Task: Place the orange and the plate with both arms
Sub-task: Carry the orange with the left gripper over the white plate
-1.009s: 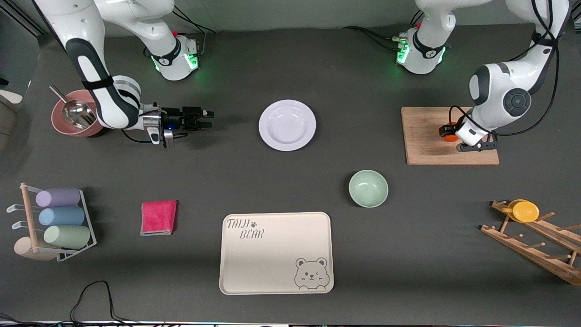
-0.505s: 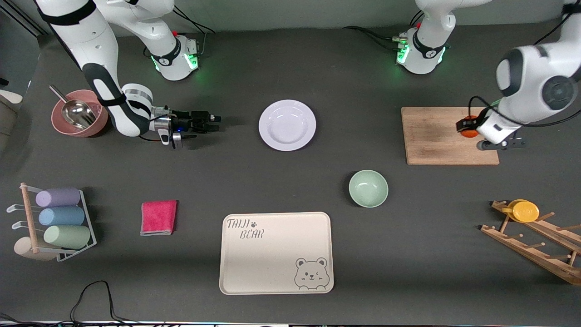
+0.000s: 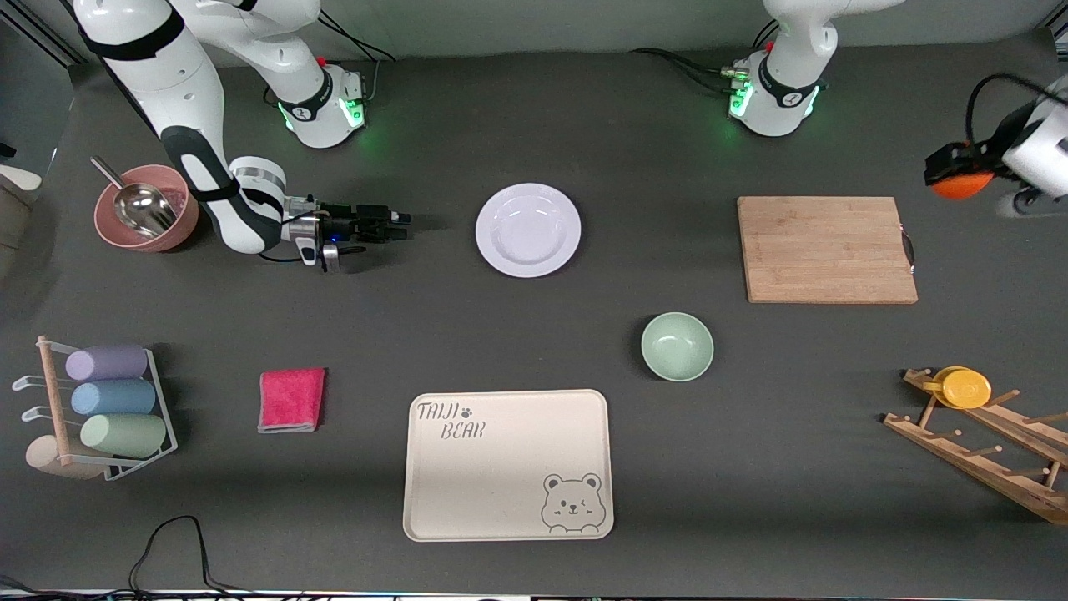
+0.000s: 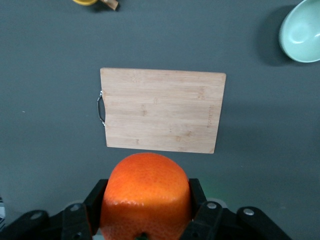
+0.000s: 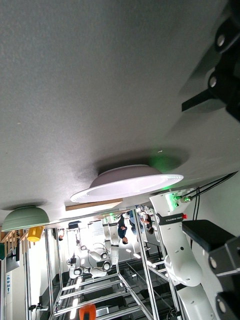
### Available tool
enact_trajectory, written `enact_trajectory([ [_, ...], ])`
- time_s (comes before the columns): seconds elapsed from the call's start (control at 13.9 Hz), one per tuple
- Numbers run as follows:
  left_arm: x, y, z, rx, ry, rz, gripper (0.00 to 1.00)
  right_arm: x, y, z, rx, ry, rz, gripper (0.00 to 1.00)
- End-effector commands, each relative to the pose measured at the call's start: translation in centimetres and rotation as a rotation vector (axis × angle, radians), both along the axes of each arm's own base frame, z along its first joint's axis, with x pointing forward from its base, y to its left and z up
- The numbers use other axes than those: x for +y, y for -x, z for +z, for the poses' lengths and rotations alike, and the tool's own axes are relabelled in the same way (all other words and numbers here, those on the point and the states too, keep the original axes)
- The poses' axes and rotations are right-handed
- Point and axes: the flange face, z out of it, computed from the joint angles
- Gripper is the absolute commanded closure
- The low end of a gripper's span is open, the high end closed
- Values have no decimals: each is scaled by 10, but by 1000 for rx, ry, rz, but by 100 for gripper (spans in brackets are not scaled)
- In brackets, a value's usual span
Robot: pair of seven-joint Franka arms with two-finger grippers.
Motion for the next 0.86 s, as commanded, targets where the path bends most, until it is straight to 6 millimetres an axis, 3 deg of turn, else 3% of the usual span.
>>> enact_trajectory([
  [0.0, -34, -13, 11, 3, 8, -21, 100, 2, -2, -5, -22, -9, -10, 39],
  [0.14, -99, -14, 1, 6, 29, 49, 100, 2, -2, -5, -25, -10, -9, 54],
  [0.29, -178, -16, -13, -37, 12, 71, 100, 2, -2, -5, -43, -11, -2, 61],
  [0.5, -274, -13, -54, -41, 22, 123, 100, 2, -2, -5, -46, -11, -1, 61],
  [0.65, -338, -2, -87, -31, 37, 173, 100, 1, 1, -10, -52, -9, 7, 61],
  [0.79, -405, 22, -126, -14, 33, 203, 100, 1, 4, -15, -56, -8, 14, 61],
])
